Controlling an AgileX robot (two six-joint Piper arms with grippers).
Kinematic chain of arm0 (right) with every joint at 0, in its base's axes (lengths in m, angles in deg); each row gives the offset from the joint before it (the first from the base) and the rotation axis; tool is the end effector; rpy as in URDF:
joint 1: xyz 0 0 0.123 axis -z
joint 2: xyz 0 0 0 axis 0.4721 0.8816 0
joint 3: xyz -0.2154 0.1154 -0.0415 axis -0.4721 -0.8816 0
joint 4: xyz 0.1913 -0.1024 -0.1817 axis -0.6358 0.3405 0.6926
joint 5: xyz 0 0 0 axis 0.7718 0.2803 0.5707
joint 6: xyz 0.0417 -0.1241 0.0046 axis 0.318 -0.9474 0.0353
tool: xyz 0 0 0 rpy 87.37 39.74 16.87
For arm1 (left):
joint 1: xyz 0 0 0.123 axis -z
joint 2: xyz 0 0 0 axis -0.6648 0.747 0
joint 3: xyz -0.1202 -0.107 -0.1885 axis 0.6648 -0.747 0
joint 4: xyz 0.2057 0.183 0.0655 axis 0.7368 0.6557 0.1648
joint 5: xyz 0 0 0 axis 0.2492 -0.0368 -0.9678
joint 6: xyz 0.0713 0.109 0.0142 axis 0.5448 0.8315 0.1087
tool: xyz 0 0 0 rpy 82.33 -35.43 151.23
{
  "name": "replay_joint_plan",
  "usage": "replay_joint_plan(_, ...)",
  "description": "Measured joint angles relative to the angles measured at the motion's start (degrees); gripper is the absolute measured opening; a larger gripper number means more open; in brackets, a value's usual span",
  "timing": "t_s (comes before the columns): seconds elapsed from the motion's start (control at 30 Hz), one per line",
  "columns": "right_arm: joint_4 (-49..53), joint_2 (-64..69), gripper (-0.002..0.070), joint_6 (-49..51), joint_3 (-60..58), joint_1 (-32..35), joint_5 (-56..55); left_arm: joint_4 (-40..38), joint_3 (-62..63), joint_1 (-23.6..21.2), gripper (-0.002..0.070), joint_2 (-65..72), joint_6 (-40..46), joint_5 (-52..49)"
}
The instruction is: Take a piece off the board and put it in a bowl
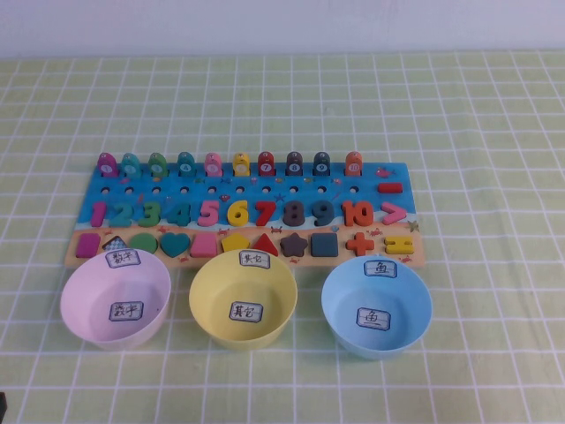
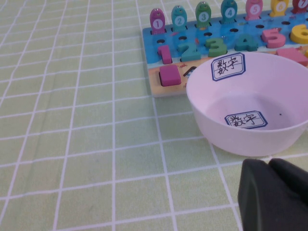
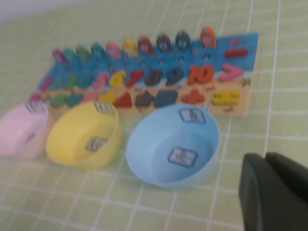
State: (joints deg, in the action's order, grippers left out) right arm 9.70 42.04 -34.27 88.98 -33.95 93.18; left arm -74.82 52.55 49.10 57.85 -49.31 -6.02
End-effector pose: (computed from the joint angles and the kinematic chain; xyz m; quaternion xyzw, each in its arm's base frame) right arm 0.1781 0.0670 0.2435 -0.0120 0.8237 0.2690 0.4990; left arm 0.1592 -0.0175 0.1601 0.0679 0.8014 -0.0109 0.5941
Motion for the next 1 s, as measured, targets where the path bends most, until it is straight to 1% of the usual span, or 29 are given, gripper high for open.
replay_joint_plan(0.13, 7.3, 9.6, -0.0017, -0.1, 8.0, 0.0, 9.0, 0.0, 0.0, 0.0, -0.0005, 0.0, 0.0, 0.0)
replay_joint_plan(0.53, 27.8, 33.6, -0.0017, 4.2, 32.4, 0.0, 25.1, 0.0, 0.0, 0.0, -0.0005, 0.0, 0.0, 0.0)
replay_joint_plan(0.8, 36.0, 45.0, -0.0017, 6.9, 45.5, 0.0, 30.1, 0.0, 0.0, 0.0, -0.0005, 0.0, 0.0, 0.0)
replay_joint_plan(0.93, 41.4, 50.7, -0.0017, 10.4, 52.3, 0.0, 32.8, 0.0, 0.0, 0.0, -0.0005, 0.0, 0.0, 0.0)
replay_joint_plan(1.0, 42.1, 53.1, -0.0017, 11.4, 55.3, 0.0, 34.2, 0.1, 0.0, 0.0, -0.0005, 0.0, 0.0, 0.0)
